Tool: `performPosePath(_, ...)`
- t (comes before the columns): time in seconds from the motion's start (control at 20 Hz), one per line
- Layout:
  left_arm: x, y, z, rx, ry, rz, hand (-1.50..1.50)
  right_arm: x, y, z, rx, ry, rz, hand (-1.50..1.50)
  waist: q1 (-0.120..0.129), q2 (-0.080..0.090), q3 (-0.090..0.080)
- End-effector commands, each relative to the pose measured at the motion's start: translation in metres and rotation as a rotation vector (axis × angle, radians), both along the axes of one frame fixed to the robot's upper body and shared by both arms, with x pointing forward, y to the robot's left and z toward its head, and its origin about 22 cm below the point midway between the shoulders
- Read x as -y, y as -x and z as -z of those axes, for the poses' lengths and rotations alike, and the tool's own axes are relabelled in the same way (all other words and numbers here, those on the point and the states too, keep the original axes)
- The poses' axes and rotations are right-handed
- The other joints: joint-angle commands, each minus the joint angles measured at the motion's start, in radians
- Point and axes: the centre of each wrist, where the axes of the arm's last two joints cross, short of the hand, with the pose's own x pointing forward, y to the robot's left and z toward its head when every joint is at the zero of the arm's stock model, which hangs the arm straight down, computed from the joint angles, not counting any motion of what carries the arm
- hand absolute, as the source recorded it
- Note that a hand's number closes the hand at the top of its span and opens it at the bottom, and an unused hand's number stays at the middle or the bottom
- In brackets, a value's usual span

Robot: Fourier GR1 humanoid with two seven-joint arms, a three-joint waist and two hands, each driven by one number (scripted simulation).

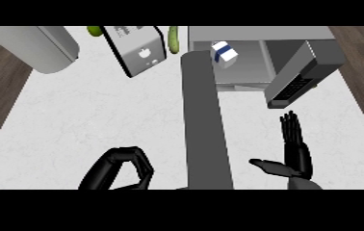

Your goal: Pick up the milk, place it into the microwave and close the microwave

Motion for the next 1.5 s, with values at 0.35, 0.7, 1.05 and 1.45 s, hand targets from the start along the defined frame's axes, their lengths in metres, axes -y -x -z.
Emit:
performPosePath(0.35, 0.041, -0.012, 0.023, -0.043, -0.228, 0.268, 1.5, 0.023, 0.071, -0.031, 0.112, -0.023, -0.04, -1.5, -0.016, 0.001, -0.001)
performPosePath(0.7, 0.121, -0.02, 0.034, -0.014, -0.221, 0.328, 1.5, 0.045, 0.097, -0.082, 0.131, -0.019, -0.045, -1.5, -0.006, 0.007, 0.0)
performPosePath(1.05, 0.157, -0.012, 0.059, -0.015, -0.234, 0.351, 1.5, 0.052, 0.108, -0.121, 0.174, -0.036, -0.104, -1.5, -0.03, 0.012, -0.001)
performPosePath(1.45, 0.186, -0.048, 0.021, 0.037, -0.245, 0.311, 1.5, 0.034, 0.095, -0.155, 0.198, -0.025, -0.239, -1.5, -0.099, 0.023, -0.004)
